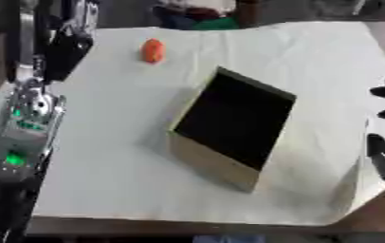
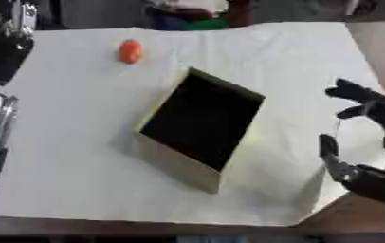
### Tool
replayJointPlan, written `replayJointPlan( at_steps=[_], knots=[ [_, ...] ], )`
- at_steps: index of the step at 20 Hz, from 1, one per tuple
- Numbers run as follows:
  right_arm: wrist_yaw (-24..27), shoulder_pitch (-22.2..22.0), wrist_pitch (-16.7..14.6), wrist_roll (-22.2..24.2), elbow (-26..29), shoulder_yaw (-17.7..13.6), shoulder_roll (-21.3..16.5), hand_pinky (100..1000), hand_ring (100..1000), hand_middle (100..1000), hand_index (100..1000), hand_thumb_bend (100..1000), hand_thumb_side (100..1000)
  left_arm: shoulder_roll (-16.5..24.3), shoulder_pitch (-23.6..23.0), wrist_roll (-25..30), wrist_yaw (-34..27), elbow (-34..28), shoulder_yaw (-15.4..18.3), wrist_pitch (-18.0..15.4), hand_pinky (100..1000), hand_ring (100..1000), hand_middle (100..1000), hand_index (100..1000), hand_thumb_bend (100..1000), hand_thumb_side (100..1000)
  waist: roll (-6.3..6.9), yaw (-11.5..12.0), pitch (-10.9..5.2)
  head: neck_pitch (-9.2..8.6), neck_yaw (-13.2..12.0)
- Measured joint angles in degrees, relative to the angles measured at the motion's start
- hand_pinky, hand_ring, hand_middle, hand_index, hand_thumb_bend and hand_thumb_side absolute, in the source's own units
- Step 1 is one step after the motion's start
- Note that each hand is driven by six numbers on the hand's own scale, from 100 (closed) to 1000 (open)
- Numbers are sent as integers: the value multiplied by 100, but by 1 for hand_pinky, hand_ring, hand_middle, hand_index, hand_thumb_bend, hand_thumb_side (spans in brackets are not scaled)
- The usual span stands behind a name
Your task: Pick up objects on the table and place them in the box.
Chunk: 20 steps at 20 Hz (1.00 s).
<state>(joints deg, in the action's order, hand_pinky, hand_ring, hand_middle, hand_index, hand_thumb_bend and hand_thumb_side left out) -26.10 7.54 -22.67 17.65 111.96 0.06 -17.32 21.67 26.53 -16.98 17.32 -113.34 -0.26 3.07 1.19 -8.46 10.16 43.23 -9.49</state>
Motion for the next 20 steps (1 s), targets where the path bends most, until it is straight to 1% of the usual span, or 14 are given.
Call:
replayJointPlan(
  at_steps=[3, 5, 7, 11, 14, 17, 20],
  knots=[
    [2, -2, -12, 12, 0, 13, 0, 684, 891, 834, 1000, 100, 276, 186, 596, 27, 70, 254, 78, 253, 763, 692, 674, 854, 325, 674, -17, -63, -17, 0, -1],
    [4, -3, -24, 25, 0, 32, 0, 683, 891, 833, 1000, 100, 278, 344, 1040, 50, 130, 640, 112, 394, 764, 692, 674, 854, 328, 673, -7, -126, -19, 0, -5],
    [6, -2, -35, 36, 0, 38, 0, 683, 891, 833, 1000, 100, 279, 505, 1445, 69, 196, 1161, 131, 501, 763, 691, 672, 854, 329, 675, 12, -182, -19, 0, -20],
    [10, 2, -56, 67, 0, 71, 0, 681, 890, 832, 1000, 100, 281, 793, 2242, 116, 345, 2518, 128, 632, 764, 690, 672, 858, 331, 684, 47, -330, 11, 0, -56],
    [17, 13, -64, 101, 0, 106, -1, 680, 890, 831, 1000, 100, 285, 932, 2769, 203, 551, 3622, 78, 666, 764, 690, 675, 863, 332, 694, 96, -467, 46, 0, -109],
    [40, 65, -75, 134, 0, 143, -1, 680, 891, 831, 1000, 100, 286, 978, 3182, 405, 968, 4667, -41, 657, 772, 702, 696, 881, 339, 712, 151, -593, 74, 0, -169],
    [59, 105, -92, 177, 0, 177, -4, 679, 890, 831, 1000, 100, 286, 1005, 3450, 755, 1739, 5535, -160, 629, 782, 714, 713, 890, 356, 718, 195, -744, 87, -1, -234]
  ],
)
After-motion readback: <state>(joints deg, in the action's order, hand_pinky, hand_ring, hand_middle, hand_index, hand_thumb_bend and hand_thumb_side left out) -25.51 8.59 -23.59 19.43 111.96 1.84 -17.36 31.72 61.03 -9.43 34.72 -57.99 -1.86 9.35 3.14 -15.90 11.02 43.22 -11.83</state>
